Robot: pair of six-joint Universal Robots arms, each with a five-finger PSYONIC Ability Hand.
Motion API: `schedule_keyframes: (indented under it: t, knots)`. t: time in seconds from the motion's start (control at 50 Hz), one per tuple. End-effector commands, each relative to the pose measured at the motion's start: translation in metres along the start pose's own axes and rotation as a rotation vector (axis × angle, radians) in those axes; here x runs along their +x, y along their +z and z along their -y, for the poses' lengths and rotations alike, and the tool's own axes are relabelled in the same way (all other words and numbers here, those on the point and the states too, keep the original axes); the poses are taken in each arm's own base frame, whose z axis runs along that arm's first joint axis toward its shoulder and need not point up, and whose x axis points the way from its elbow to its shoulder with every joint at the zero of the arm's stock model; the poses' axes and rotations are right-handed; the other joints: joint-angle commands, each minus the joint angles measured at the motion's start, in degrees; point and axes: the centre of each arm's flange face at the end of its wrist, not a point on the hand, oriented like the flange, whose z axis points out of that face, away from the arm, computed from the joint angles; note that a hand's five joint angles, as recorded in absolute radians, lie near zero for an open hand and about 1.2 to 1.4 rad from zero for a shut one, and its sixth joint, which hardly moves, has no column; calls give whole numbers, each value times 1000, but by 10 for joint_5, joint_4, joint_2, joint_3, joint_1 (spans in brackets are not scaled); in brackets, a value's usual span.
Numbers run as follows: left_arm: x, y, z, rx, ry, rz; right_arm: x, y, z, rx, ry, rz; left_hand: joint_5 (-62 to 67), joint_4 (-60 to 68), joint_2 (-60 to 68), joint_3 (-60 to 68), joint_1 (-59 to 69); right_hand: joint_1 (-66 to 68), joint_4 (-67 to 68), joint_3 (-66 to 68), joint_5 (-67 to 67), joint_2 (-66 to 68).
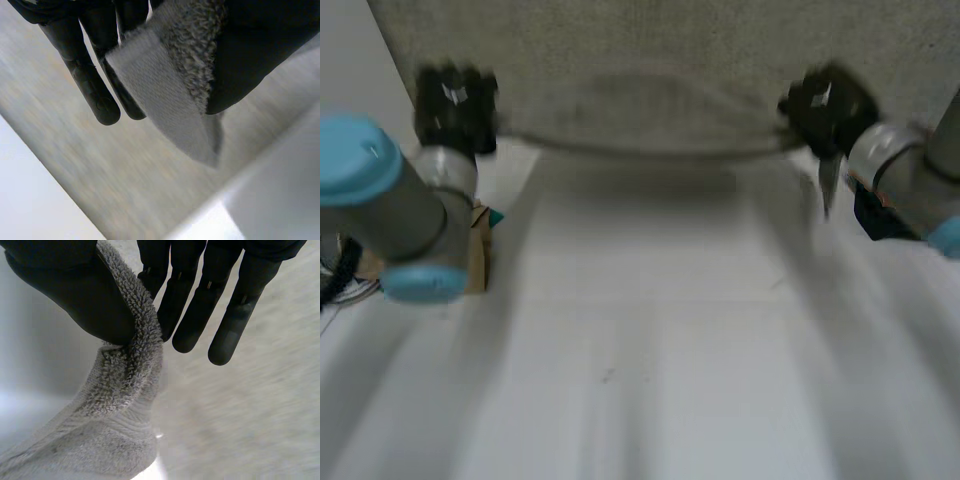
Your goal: Fold the laundry.
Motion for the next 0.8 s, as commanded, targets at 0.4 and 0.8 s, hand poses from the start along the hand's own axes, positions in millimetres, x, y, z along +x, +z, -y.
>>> schedule_keyframes:
  t: [0.4, 0.8]
  knots:
    - [13, -38, -60, -187, 2, -16, -39, -28, -113, -381, 585, -12, 138, 110, 113, 117, 148, -383, -438, -433, -432, -427]
    - [0, -32, -52, -167, -19, 17, -52, -45, -116, -500, 961, -82, 138, 110, 113, 117, 148, -393, -448, -443, -443, -437]
